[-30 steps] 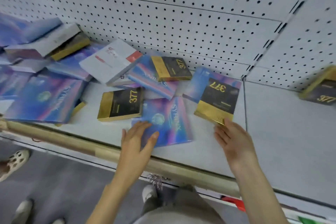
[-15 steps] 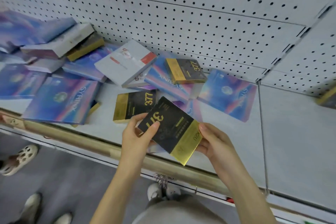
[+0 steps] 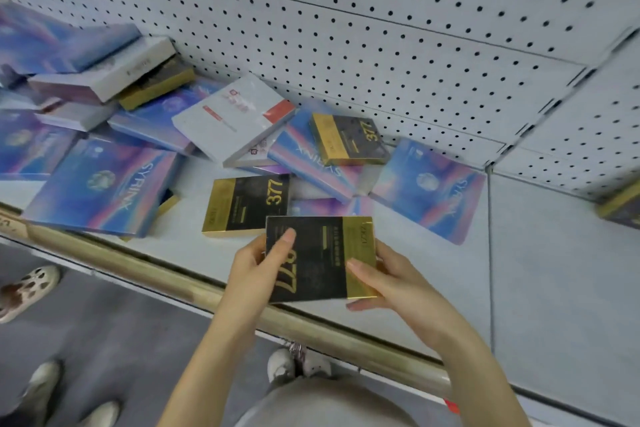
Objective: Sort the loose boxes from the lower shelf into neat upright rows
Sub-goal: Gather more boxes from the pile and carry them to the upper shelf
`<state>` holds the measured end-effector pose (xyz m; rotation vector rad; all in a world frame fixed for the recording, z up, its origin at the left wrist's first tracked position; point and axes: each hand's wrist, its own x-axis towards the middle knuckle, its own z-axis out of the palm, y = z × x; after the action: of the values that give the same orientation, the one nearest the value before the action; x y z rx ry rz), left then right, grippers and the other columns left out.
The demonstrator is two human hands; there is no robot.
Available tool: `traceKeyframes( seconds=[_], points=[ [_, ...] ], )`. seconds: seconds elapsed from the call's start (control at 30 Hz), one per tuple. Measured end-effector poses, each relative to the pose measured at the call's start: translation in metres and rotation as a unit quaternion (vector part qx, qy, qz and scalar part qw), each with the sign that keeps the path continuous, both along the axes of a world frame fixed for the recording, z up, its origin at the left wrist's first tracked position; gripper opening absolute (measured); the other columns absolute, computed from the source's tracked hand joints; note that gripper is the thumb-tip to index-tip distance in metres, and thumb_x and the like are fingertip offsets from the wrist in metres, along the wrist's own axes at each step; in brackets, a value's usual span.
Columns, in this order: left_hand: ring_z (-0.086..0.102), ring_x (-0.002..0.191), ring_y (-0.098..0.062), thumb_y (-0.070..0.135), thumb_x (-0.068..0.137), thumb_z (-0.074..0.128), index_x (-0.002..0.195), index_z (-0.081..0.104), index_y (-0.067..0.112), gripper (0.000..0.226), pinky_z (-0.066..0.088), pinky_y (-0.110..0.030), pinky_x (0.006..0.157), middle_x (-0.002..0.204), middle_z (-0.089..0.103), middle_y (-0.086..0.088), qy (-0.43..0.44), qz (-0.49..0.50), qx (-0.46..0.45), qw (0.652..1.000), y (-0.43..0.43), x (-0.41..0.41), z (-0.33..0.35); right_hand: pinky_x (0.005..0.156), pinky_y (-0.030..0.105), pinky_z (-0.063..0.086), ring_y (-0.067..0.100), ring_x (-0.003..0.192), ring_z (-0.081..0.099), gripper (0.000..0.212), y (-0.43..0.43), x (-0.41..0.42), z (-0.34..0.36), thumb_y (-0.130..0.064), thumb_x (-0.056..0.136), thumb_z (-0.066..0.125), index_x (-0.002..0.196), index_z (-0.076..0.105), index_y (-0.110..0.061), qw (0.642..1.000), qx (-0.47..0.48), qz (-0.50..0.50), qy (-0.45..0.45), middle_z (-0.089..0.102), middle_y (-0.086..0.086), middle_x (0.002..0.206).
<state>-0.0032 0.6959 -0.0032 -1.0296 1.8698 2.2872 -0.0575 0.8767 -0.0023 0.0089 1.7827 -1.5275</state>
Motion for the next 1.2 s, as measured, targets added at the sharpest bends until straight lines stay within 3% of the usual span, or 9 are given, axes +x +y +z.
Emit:
traceKeyframes(
  seconds=[0.17, 0.3, 0.4, 0.5, 0.6, 0.73, 0.87, 1.1, 1.2],
  points=[
    [0.072, 0.074, -0.019, 0.029, 0.090, 0.059, 0.094, 0.064, 0.019, 0.011, 0.055, -0.023, 0.054, 0.081, 0.075, -0.004, -0.014, 0.078, 0.008, 0.997, -0.003, -0.007, 0.000, 0.073, 0.023, 0.051, 0.019, 0.084, 0.066, 0.020, 0.059, -0.066, 0.003, -0.013, 0.091, 0.062, 0.111, 0.062, -0.013, 0.973, 0.081, -0.181, 0.122, 0.066, 0.015, 0.106],
    [0.069, 0.081, -0.021, 0.014, 0.089, 0.061, 0.096, 0.060, 0.022, 0.010, 0.057, -0.023, 0.051, 0.094, 0.071, -0.007, -0.015, 0.108, 0.012, 0.994, -0.005, -0.004, -0.004, 0.099, 0.040, 0.042, 0.030, 0.120, 0.049, 0.074, 0.099, -0.136, -0.025, -0.037, 0.078, 0.076, 0.139, 0.039, -0.019, 0.913, 0.336, -0.102, 0.210, 0.045, 0.016, 0.135],
    [0.065, 0.084, -0.023, 0.008, 0.087, 0.062, 0.092, 0.055, 0.022, 0.017, 0.057, -0.028, 0.053, 0.094, 0.066, -0.007, -0.032, 0.113, 0.018, 0.993, 0.000, -0.002, -0.007, 0.113, 0.045, 0.025, 0.036, 0.139, 0.027, 0.100, 0.113, -0.165, -0.045, -0.051, 0.074, 0.075, 0.150, 0.021, -0.015, 0.874, 0.420, -0.070, 0.234, 0.029, 0.016, 0.152],
    [0.065, 0.084, -0.024, 0.005, 0.085, 0.063, 0.092, 0.054, 0.020, 0.019, 0.058, -0.031, 0.059, 0.096, 0.066, -0.010, -0.033, 0.102, 0.010, 0.994, 0.006, 0.000, -0.013, 0.111, 0.046, 0.030, 0.033, 0.139, 0.030, 0.107, 0.118, -0.188, -0.056, -0.067, 0.064, 0.074, 0.147, 0.029, -0.017, 0.867, 0.437, -0.022, 0.237, 0.035, 0.009, 0.151],
    [0.064, 0.084, -0.021, 0.006, 0.085, 0.064, 0.091, 0.054, 0.020, 0.018, 0.054, -0.031, 0.062, 0.093, 0.064, -0.007, -0.036, 0.096, 0.001, 0.995, 0.011, -0.001, -0.017, 0.099, 0.044, 0.041, 0.033, 0.124, 0.044, 0.100, 0.118, -0.194, -0.057, -0.080, 0.052, 0.069, 0.130, 0.047, -0.021, 0.846, 0.471, 0.013, 0.251, 0.051, 0.007, 0.132],
    [0.061, 0.093, -0.022, 0.014, 0.082, 0.070, 0.092, 0.053, 0.023, 0.022, 0.052, -0.040, 0.082, 0.095, 0.063, -0.002, -0.055, 0.070, -0.065, 0.994, 0.018, -0.002, -0.027, 0.093, 0.041, 0.037, 0.033, 0.120, 0.043, 0.083, 0.108, -0.171, -0.057, -0.066, 0.060, 0.078, 0.113, 0.052, -0.008, 0.841, 0.465, -0.039, 0.274, 0.051, 0.012, 0.121],
    [0.061, 0.086, -0.017, 0.016, 0.082, 0.070, 0.085, 0.052, 0.025, 0.021, 0.049, -0.030, 0.068, 0.089, 0.062, -0.001, -0.061, 0.079, -0.085, 0.991, 0.025, -0.005, -0.029, 0.091, 0.039, 0.035, 0.034, 0.116, 0.046, 0.081, 0.099, -0.129, -0.069, -0.056, 0.056, 0.085, 0.112, 0.053, -0.007, 0.853, 0.405, -0.162, 0.288, 0.055, 0.011, 0.114],
    [0.064, 0.093, -0.022, 0.022, 0.081, 0.071, 0.091, 0.056, 0.022, 0.017, 0.052, -0.039, 0.082, 0.094, 0.067, -0.005, -0.062, 0.069, -0.098, 0.991, 0.024, -0.002, -0.035, 0.092, 0.047, 0.043, 0.036, 0.105, 0.052, 0.055, 0.085, -0.074, -0.076, -0.035, 0.067, 0.085, 0.104, 0.059, -0.004, 0.856, 0.315, -0.292, 0.288, 0.058, 0.006, 0.096],
    [0.065, 0.093, -0.021, 0.023, 0.082, 0.069, 0.094, 0.057, 0.022, 0.017, 0.051, -0.033, 0.078, 0.096, 0.068, -0.005, -0.063, 0.059, -0.084, 0.993, 0.021, -0.002, -0.035, 0.089, 0.044, 0.048, 0.031, 0.098, 0.058, 0.045, 0.079, -0.059, -0.077, -0.034, 0.073, 0.082, 0.104, 0.059, -0.011, 0.868, 0.250, -0.339, 0.264, 0.064, 0.006, 0.098]
  ],
)
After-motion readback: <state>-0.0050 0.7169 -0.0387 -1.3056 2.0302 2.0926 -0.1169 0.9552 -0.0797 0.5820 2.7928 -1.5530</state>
